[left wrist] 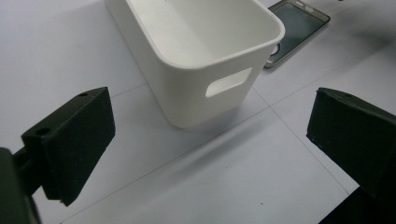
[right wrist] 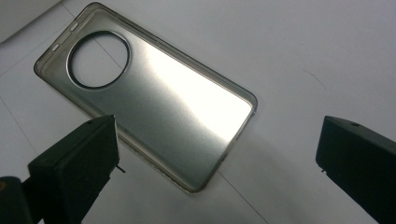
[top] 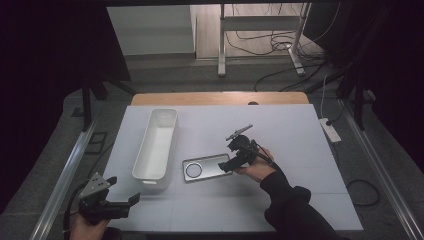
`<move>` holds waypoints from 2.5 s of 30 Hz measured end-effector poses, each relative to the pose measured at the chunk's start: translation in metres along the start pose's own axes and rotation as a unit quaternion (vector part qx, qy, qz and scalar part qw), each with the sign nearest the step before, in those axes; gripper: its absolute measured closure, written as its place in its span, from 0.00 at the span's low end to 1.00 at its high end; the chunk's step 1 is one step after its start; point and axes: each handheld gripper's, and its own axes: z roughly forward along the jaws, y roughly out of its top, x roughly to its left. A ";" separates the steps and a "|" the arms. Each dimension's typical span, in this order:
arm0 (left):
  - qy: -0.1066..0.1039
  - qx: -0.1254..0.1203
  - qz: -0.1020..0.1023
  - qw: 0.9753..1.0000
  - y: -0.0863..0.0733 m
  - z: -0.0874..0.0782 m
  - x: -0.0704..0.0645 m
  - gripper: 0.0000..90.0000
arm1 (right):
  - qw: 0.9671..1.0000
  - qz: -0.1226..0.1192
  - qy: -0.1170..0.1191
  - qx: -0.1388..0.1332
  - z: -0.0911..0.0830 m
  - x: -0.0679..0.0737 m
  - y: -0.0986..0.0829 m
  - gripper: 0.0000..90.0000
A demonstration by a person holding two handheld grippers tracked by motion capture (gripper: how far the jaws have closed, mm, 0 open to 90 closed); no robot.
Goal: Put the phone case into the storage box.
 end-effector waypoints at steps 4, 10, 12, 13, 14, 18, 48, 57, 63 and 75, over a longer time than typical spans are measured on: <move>-0.001 0.000 0.000 1.000 0.000 0.000 0.000 0.02 | 1.000 -0.002 0.004 0.000 0.004 0.002 0.003 0.02; 0.000 0.000 0.001 1.000 0.000 0.000 0.000 0.02 | 1.000 -0.006 0.005 0.002 0.009 0.005 0.006 0.04; 0.000 0.000 0.000 1.000 0.000 0.000 0.000 0.02 | 1.000 -0.008 0.004 0.003 0.011 0.006 0.008 0.05; -0.001 0.000 0.000 1.000 0.000 0.000 0.000 0.02 | 1.000 -0.008 0.005 0.003 0.011 0.007 0.008 0.05; -0.001 0.000 0.000 1.000 0.000 0.000 0.000 0.02 | 1.000 -0.010 0.005 0.003 0.012 0.008 0.009 0.07; -0.002 -0.001 -0.001 1.000 0.000 0.000 0.000 0.02 | 1.000 -0.023 0.004 0.006 0.013 0.011 0.010 0.20; -0.005 -0.003 0.000 1.000 -0.001 -0.001 0.001 0.02 | 0.996 -0.056 0.034 0.053 0.024 0.014 -0.006 1.00; -0.004 -0.002 0.001 1.000 0.000 -0.001 0.000 0.02 | 0.996 -0.063 0.030 0.059 0.019 0.013 -0.016 1.00; -0.003 -0.002 0.000 1.000 0.000 -0.001 0.000 0.02 | 0.995 -0.063 0.038 0.066 0.013 0.017 -0.025 1.00; -0.003 -0.001 0.000 1.000 0.000 0.000 0.000 0.02 | 0.992 -0.074 0.066 0.074 0.008 0.034 -0.036 1.00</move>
